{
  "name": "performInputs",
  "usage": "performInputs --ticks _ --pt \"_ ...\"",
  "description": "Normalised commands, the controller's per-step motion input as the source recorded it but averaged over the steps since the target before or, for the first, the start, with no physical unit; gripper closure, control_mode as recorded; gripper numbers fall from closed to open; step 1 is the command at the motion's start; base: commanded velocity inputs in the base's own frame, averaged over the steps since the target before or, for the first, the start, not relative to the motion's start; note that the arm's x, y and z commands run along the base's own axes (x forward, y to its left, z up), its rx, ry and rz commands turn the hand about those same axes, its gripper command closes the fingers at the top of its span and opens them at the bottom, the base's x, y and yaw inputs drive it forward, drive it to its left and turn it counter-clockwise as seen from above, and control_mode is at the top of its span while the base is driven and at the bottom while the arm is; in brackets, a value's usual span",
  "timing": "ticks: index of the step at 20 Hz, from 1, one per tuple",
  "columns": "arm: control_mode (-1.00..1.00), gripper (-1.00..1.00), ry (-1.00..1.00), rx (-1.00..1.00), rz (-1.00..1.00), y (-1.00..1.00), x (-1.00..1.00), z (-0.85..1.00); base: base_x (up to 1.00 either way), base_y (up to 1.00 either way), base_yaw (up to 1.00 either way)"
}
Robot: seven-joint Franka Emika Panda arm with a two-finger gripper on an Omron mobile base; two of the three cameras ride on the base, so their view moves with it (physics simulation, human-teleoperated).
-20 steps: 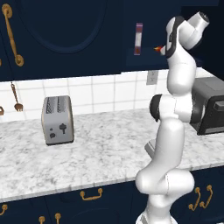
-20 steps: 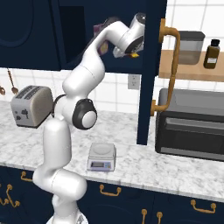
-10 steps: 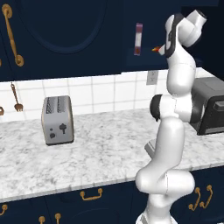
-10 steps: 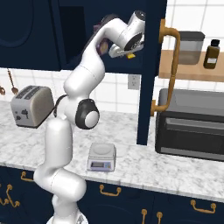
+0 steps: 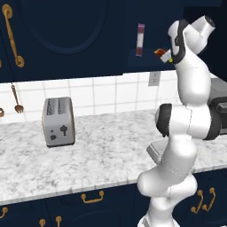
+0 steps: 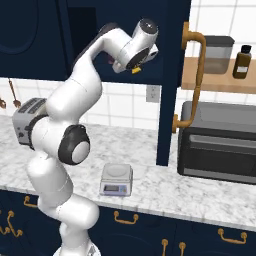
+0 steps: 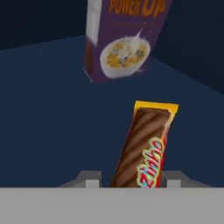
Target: Pick the bar and place it on the digital scale for weighing, and close the cabinet.
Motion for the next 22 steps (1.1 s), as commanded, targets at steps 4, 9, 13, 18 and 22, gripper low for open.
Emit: performInputs --ticks 4,9,13,18,22 --pt "-1.0 1.0 -0.34 0.08 -0.56 0.1 -0.84 -0.46 0.0 0.0 0.0" --pt "-1.0 1.0 -0.01 0.33 -0.55 0.0 -1.0 0.45 0.0 0.0 0.0" --pt "-1.0 1.0 0.11 0.41 -0.53 0.0 -1.0 0.61 0.0 0.0 0.0" --pt "-1.0 1.0 0.15 0.21 -0.44 0.0 -1.0 -0.07 0.0 0.0 0.0" --pt "-1.0 1.0 0.4 0.15 -0.19 0.0 -1.0 -0.51 0.0 0.0 0.0"
